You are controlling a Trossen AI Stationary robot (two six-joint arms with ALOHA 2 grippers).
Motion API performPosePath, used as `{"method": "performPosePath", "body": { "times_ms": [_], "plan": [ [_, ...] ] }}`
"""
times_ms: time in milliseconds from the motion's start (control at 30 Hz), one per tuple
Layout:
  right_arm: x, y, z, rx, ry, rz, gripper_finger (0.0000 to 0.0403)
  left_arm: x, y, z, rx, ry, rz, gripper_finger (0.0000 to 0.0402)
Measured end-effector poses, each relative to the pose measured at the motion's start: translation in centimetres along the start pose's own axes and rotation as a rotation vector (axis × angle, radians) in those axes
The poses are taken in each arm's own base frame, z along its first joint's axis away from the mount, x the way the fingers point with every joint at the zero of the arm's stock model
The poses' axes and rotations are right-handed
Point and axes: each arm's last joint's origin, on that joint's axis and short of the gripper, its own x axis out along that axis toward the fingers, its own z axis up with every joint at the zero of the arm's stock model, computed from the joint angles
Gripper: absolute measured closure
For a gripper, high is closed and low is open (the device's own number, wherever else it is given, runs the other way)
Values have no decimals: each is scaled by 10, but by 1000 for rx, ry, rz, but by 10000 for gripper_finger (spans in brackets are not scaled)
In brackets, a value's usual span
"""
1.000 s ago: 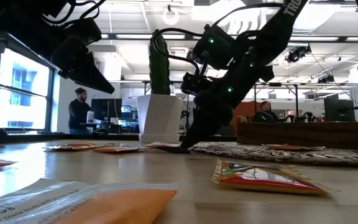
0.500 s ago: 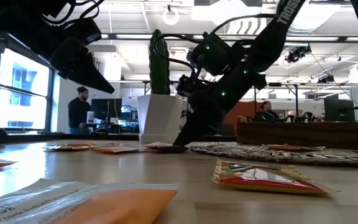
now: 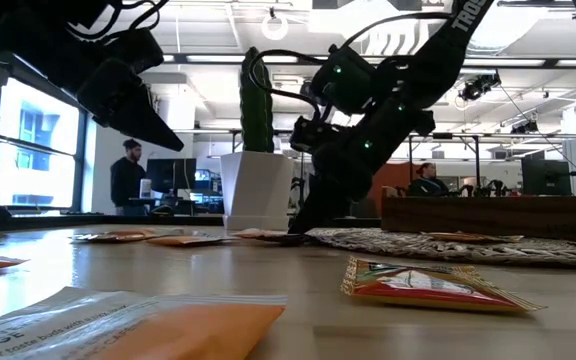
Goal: Pick & Place Tea
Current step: Put the purple tea bag into the left section of the wooden organizer
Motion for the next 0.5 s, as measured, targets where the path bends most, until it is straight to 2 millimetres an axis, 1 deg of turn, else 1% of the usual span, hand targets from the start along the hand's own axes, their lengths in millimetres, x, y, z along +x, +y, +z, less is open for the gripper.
{"method": "performPosePath", "body": {
  "times_ms": [100,267,333,500],
  "plan": [
    [0,3,3,-25,-24,1,402,0,-2,1,-79,-3,-46,252],
    [-1,8,5,-52,-51,-34,402,12,-10,0,-274,13,-119,252],
    [-1,10,7,-67,-63,-36,402,18,-14,-1,-338,14,-143,252],
    [-1,12,8,-71,-75,-32,402,41,-22,-11,-494,74,-185,252]
  ]
}}
